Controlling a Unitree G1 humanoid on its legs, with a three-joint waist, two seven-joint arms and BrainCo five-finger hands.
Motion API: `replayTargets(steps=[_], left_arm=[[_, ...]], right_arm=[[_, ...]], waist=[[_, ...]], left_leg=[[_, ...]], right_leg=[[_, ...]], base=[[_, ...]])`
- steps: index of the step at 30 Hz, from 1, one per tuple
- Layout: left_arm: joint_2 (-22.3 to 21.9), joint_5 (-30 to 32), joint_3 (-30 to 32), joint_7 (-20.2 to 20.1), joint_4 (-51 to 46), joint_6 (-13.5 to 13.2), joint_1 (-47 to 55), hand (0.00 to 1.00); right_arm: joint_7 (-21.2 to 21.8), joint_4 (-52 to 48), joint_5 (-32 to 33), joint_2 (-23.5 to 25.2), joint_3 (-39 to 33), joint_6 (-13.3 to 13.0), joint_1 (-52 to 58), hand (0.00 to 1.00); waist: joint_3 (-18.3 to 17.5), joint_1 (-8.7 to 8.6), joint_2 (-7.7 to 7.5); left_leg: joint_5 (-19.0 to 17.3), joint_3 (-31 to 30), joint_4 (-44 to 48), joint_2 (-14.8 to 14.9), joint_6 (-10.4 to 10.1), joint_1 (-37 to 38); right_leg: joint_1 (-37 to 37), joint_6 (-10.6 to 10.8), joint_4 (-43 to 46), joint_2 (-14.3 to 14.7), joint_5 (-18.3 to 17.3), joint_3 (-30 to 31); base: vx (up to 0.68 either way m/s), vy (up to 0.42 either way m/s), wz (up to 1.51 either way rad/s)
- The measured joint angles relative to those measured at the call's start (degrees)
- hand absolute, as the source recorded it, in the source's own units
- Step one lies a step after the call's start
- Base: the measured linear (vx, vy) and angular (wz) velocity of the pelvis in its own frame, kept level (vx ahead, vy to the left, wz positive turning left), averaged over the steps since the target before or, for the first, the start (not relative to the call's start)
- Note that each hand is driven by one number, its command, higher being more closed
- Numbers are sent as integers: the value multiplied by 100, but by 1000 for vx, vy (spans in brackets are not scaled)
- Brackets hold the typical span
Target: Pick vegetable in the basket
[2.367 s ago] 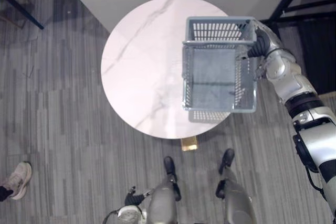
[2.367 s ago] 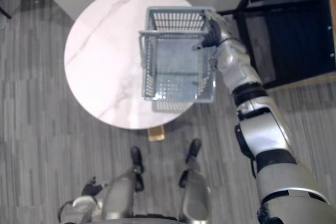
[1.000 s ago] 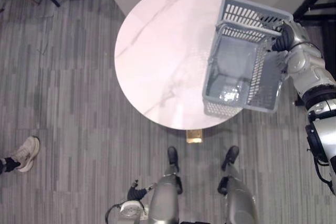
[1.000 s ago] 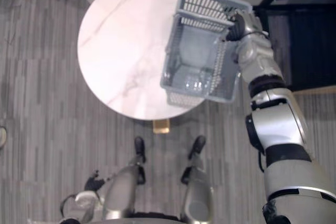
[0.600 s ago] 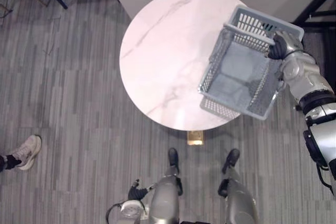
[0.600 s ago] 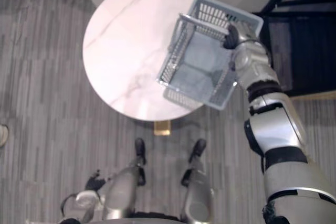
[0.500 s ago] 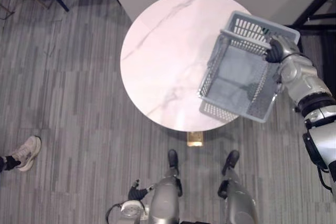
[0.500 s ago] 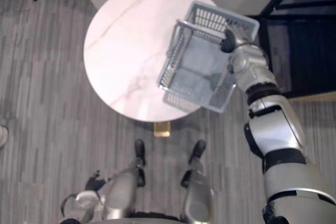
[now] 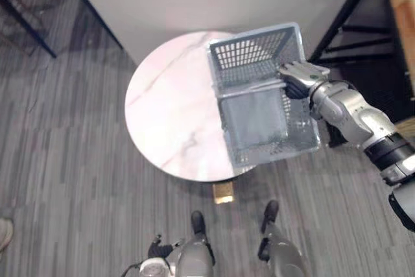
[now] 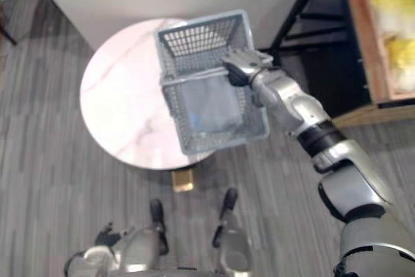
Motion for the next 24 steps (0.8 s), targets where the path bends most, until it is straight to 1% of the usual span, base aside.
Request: replayTargets(steps=[2, 4, 5, 6, 7, 10, 12, 14, 16, 17, 19, 24], left_arm=[[11, 37, 76, -59, 80, 5, 83, 0], [5, 44, 109, -66, 144, 30, 117, 0], [0, 149, 116, -70, 161, 71, 151, 0], [-3, 226, 116, -76, 167, 75, 183, 0], [-6, 254, 122, -78, 185, 76, 188, 0], [-20, 354, 158, -122, 199, 79, 284, 0], [-30, 436, 157, -166, 200, 81, 311, 0], [-40, 442, 158, -174, 202, 81, 342, 0], [-44, 446, 158, -178, 206, 82, 402, 0], [-46, 454, 157, -180, 213, 84, 419, 0], [-68, 478, 145, -184, 275, 83, 482, 0], [-100, 700, 117, -209, 365, 77, 566, 0]], right_arm=[[35, -384, 94, -218, 0, -119, 341, 100], [107, -839, 182, -528, -11, -211, 742, 100], [137, -1096, 268, -735, -17, -266, 1041, 100], [176, -1291, 314, -914, -24, -375, 1322, 100], [197, -1376, 319, -989, -24, -412, 1454, 100], [343, -1657, 371, -1281, -69, -637, 2111, 100], [374, -1715, 370, -1421, -278, -756, 2609, 100], [397, -1766, 368, -1499, -465, -803, 2897, 100], [396, -1818, 356, -1543, -823, -841, 3311, 100], [395, -1830, 353, -1543, -929, -848, 3434, 100], [342, -1834, 344, -1546, -1210, -838, 3986, 100], [245, -1730, 263, -1509, -1404, -847, 4888, 100]], waist=[[-160, -68, -48], [-257, -109, -44], [-346, -141, -39], [-403, -150, -38], [-422, -149, -37], [-512, -248, -26], [-567, -255, -4], [-586, -267, 6], [-594, -351, 14], [-621, -367, 21], [-779, -404, 63], [-970, -429, 159]], left_leg=[[-26, 91, -3, 12, -22, 92], [-54, 145, -4, 17, -36, 186], [-64, 173, -5, 17, -38, 204], [-71, 244, -19, 18, -47, 257], [-80, 276, -19, 19, -51, 285], [-84, 385, -81, 13, -55, 368], [-82, 433, -119, 15, -58, 425], [-88, 495, -129, 16, -67, 468], [-107, 601, -150, 11, -93, 552], [-115, 619, -155, 10, -105, 556], [-176, 673, -92, 16, -128, 557], [-362, 772, 147, 37, -141, 571]], right_leg=[[27, 2, 0, 21, -1, 77], [82, 5, -1, 37, -4, 151], [76, 6, -1, 43, -4, 190], [76, 7, -1, 56, -5, 245], [77, 7, -1, 64, -5, 288], [65, 31, -1, 87, -23, 393], [65, 32, -1, 111, -24, 444], [62, 32, -1, 127, -24, 510], [66, 34, -1, 148, -22, 608], [59, 34, -1, 151, -22, 623], [54, 35, -2, 158, -23, 671], [95, 38, -2, 153, -24, 774]], base=[[13, -4, -26], [10, -9, -21], [8, -9, -19], [13, -9, -24], [16, -9, -26], [11, -12, -19], [25, -14, -14], [28, -12, -17], [29, -12, -23], [29, -9, -17], [52, -5, -12], [43, 1, -11]])
